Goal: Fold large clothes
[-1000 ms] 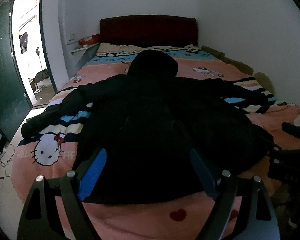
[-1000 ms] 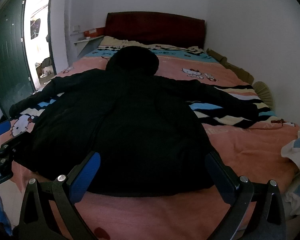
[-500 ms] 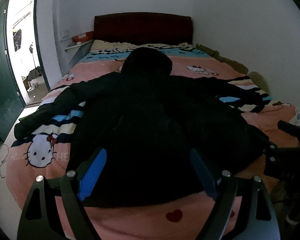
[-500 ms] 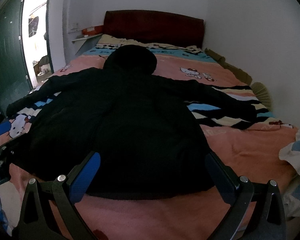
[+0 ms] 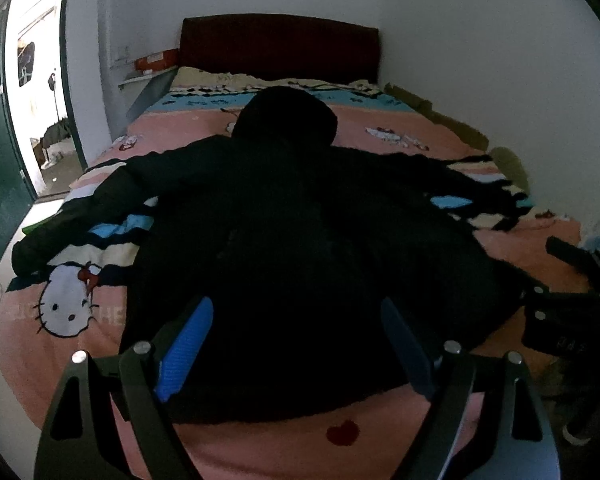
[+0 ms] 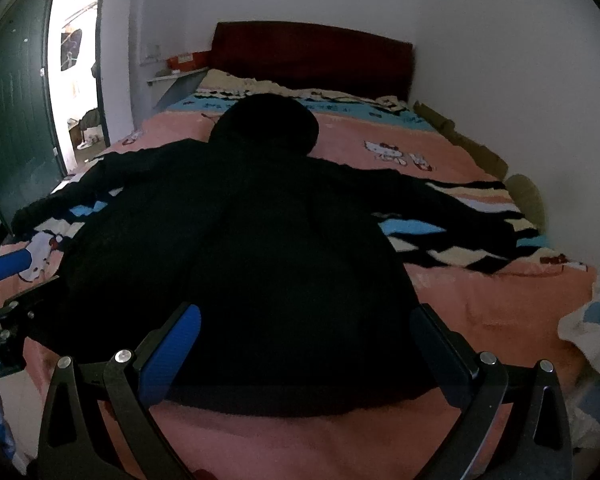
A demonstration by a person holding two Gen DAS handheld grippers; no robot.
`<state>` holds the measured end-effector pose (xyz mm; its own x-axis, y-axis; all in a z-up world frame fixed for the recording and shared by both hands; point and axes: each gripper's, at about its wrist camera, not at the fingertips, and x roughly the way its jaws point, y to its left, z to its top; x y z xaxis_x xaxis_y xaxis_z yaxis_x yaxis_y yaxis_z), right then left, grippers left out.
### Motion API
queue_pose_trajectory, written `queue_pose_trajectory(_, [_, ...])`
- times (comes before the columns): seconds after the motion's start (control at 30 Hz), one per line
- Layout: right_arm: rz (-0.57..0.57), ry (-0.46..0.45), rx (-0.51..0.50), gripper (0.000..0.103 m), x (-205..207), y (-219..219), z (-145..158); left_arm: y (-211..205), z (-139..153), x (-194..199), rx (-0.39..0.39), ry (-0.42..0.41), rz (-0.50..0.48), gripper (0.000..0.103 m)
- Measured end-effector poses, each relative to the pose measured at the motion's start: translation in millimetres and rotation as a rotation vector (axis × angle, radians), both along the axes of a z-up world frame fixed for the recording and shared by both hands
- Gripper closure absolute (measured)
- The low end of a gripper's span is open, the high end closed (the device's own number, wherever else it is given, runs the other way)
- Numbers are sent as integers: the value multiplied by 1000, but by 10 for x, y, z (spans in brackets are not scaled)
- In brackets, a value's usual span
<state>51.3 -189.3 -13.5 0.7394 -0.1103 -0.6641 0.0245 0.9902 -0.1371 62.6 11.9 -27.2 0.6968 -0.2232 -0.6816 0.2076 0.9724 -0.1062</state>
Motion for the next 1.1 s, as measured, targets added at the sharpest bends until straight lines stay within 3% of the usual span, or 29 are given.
queue_pose_trajectory(0.33, [15, 1, -7, 1, 335, 36, 72, 478, -65, 357, -99, 57, 109, 17])
queue_pose_trajectory(0.7, [78, 48, 104, 1, 874, -3, -44, 2144, -381, 1089, -242, 96, 467, 17])
queue_pose_trajectory(0.93, [67, 93, 80, 1, 1208, -20, -224, 3213, -792, 1411, -556, 123, 655, 17])
queue_pose_trajectory(1.1, [54, 110, 71, 1, 1338, -61, -326, 3726, -1076, 1546, -721, 129, 783, 17])
